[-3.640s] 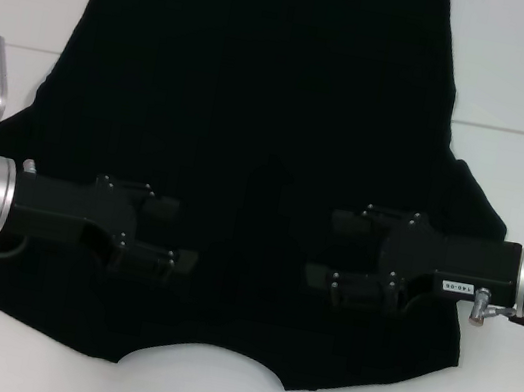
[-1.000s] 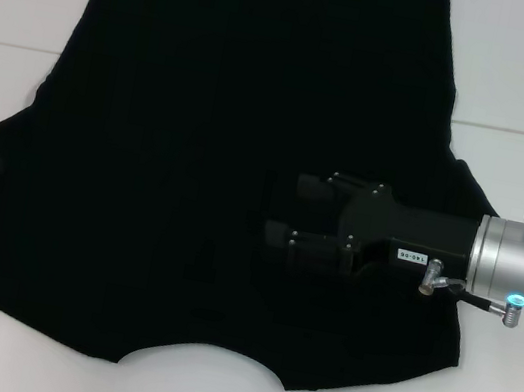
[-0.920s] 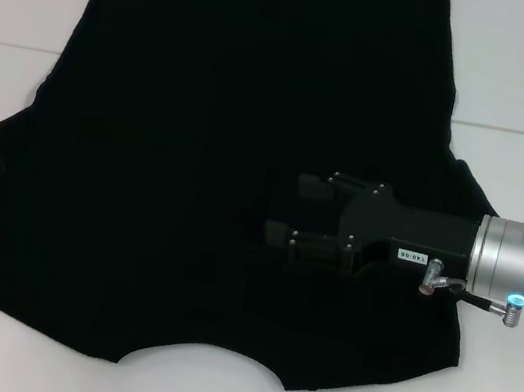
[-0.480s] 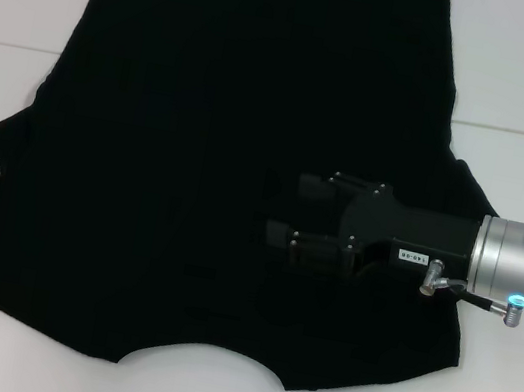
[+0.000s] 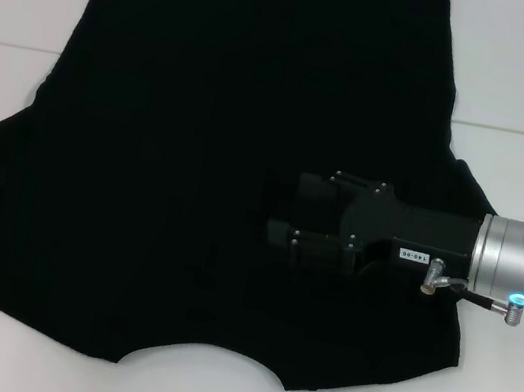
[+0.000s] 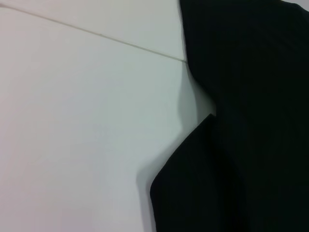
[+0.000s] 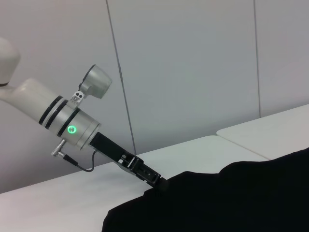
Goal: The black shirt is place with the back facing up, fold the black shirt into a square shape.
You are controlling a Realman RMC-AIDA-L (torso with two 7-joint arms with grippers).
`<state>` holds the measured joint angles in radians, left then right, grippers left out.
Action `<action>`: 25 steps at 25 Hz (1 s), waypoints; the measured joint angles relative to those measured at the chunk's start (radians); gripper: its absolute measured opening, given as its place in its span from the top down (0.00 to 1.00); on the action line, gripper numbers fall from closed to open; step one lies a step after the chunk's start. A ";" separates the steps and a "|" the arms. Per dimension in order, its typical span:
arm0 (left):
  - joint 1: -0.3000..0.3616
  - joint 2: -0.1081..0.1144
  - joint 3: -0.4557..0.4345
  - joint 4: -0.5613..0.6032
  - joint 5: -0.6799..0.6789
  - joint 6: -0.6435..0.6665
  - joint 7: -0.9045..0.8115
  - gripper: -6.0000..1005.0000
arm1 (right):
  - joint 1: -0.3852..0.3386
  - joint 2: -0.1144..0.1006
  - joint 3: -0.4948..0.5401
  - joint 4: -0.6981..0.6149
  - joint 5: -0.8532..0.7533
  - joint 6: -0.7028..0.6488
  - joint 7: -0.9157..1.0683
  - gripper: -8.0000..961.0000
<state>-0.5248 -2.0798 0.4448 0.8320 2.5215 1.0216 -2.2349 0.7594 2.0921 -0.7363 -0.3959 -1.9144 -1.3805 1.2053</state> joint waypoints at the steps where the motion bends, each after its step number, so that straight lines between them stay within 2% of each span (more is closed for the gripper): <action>1: -0.001 0.001 0.000 0.000 0.003 -0.001 0.000 0.16 | 0.000 0.000 0.000 0.000 0.000 0.000 0.000 0.09; 13: -0.009 0.006 0.003 0.001 0.014 -0.027 0.014 0.17 | 0.000 0.000 0.005 -0.002 0.000 0.000 0.000 0.09; 25: -0.009 -0.002 0.031 -0.002 0.017 -0.028 0.036 0.18 | -0.002 0.000 0.007 -0.004 0.000 0.000 0.000 0.09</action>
<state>-0.5341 -2.0818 0.4755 0.8298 2.5388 0.9939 -2.1987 0.7578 2.0923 -0.7290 -0.4000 -1.9144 -1.3806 1.2057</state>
